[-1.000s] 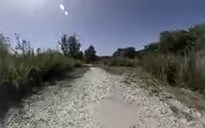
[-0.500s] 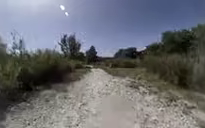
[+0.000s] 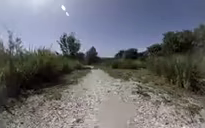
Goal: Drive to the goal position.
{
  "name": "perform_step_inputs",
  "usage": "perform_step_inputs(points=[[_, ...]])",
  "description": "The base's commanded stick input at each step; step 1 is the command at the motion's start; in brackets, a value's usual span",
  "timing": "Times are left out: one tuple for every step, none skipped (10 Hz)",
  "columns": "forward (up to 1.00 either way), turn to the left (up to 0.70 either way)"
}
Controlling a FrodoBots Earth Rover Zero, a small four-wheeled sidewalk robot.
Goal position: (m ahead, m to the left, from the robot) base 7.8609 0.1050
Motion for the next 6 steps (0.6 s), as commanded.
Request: perform_step_inputs(points=[[0.7, 0.0], [0.7, 0.0], [0.7, 0.0], [0.7, 0.0], [0.7, 0.0], [0.7, 0.0]])
